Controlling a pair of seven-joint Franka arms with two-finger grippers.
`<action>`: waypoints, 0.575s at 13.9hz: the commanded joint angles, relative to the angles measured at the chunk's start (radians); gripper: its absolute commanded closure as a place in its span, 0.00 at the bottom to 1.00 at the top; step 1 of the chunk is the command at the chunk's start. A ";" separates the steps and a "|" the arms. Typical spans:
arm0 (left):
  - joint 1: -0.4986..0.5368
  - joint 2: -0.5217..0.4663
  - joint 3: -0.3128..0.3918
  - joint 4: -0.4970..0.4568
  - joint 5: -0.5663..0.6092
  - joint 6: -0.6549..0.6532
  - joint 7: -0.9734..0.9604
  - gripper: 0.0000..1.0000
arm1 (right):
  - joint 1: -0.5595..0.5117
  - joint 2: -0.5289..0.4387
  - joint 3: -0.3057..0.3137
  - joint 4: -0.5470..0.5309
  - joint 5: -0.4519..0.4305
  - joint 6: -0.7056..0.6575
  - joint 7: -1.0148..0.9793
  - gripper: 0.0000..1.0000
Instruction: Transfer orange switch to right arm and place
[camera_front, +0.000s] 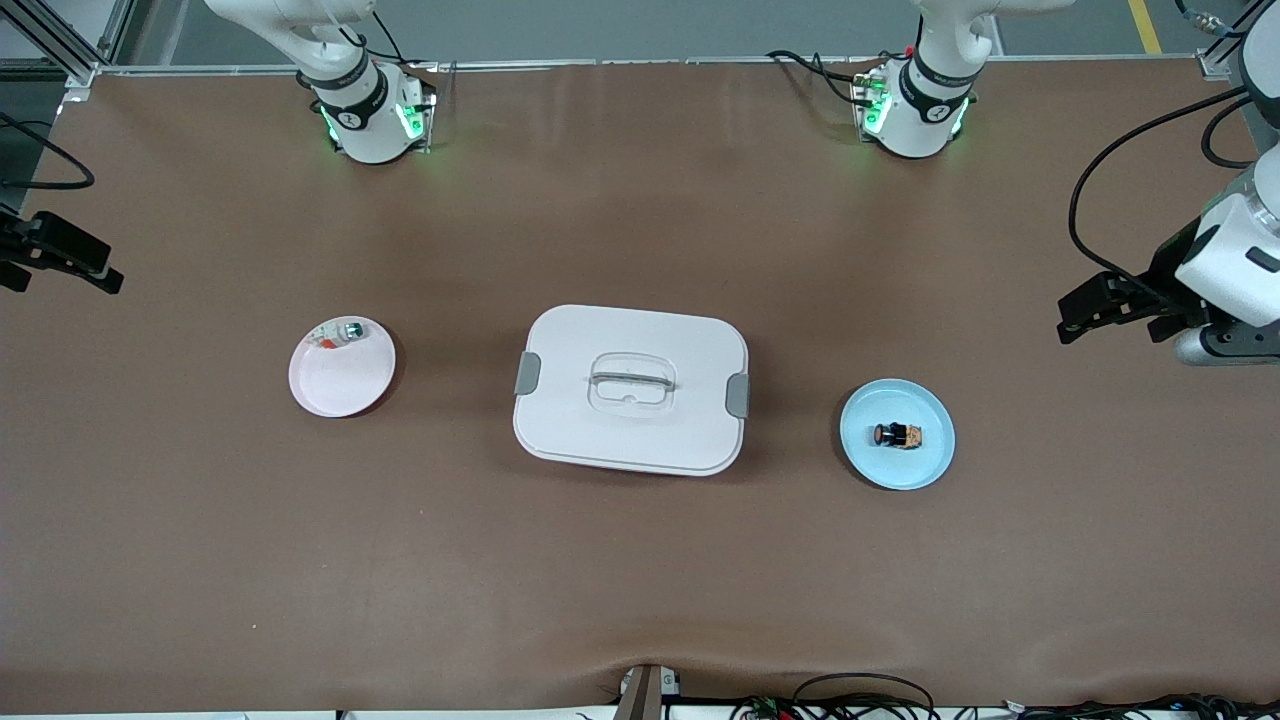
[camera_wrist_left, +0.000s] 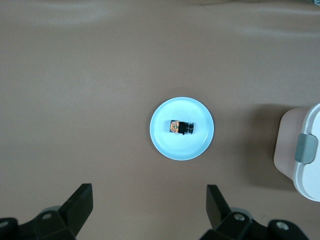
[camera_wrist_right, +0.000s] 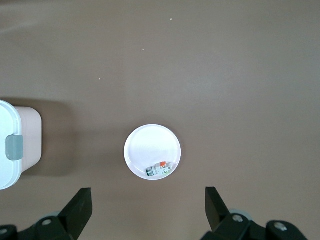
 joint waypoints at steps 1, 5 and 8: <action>0.002 0.010 0.004 0.023 -0.002 -0.021 0.012 0.00 | -0.019 -0.015 0.002 -0.013 0.001 0.005 0.009 0.00; 0.002 0.010 0.004 0.023 -0.010 -0.022 0.008 0.00 | -0.013 -0.015 0.005 -0.013 0.001 0.005 0.009 0.00; -0.001 0.008 0.004 0.022 -0.013 -0.021 -0.005 0.00 | -0.010 -0.014 0.008 -0.013 0.001 0.006 0.011 0.00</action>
